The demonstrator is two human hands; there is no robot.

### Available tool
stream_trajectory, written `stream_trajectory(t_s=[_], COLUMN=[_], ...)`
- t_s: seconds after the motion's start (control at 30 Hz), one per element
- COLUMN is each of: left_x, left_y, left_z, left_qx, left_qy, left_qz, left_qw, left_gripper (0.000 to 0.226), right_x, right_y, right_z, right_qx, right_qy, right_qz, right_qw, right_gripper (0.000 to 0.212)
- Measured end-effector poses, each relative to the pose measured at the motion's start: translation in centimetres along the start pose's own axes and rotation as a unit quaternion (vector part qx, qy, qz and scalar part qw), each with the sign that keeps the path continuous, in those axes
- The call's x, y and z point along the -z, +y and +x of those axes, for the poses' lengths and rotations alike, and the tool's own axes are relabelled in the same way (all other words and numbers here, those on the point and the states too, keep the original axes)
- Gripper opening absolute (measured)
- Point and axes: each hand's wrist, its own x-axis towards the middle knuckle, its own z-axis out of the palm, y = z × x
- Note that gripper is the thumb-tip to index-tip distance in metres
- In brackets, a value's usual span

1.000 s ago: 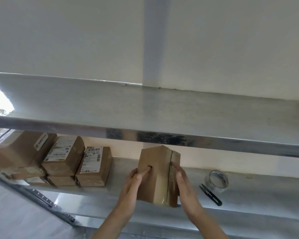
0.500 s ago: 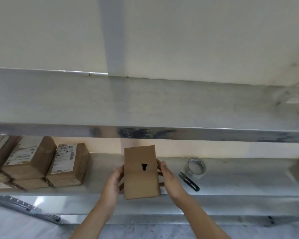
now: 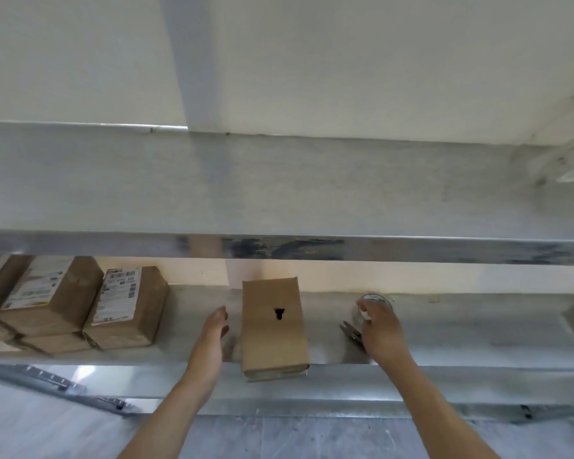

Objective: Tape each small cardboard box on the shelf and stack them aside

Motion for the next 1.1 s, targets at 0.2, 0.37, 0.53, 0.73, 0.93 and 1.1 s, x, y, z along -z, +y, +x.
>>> stream_trajectory(t_s=[0.2, 0.37, 0.53, 0.73, 0.93, 1.1], left_x=[2.1, 1.0, -1.6, -4.5, -3.3, -2.8], left_y=[2.3, 4.2, 6.6, 8.2, 7.8, 7.7], left_z=[1.3, -0.1, -1.5, -2.1, -1.5, -1.5], left_qx=[-0.055, -0.182, -0.275, -0.229, -0.228, -0.205], left_qy=[0.051, 0.091, -0.024, -0.166, -0.107, -0.087], left_qz=[0.007, 0.05, 0.202, 0.24, 0.186, 0.162], left_qw=[0.997, 0.978, 0.94, 0.929, 0.95, 0.961], left_gripper=[0.031, 0.021, 0.03, 0.048, 0.019, 0.018], right_x=[1.6, 1.9, 4.9, 6.3, 5.8, 5.8], right_y=[5.3, 4.6, 0.1, -6.3, -8.1, -9.3], right_z=[1.6, 2.1, -0.3, -3.3, -4.3, -4.2], right_qx=[0.072, 0.137, 0.303, 0.37, 0.38, 0.388], right_qy=[-0.055, 0.022, 0.069, -0.01, -0.047, -0.062], right_qz=[-0.326, -0.292, -0.086, -0.024, -0.005, 0.011], right_qw=[0.941, 0.946, 0.946, 0.929, 0.924, 0.92], right_gripper=[0.036, 0.022, 0.006, 0.016, 0.017, 0.011])
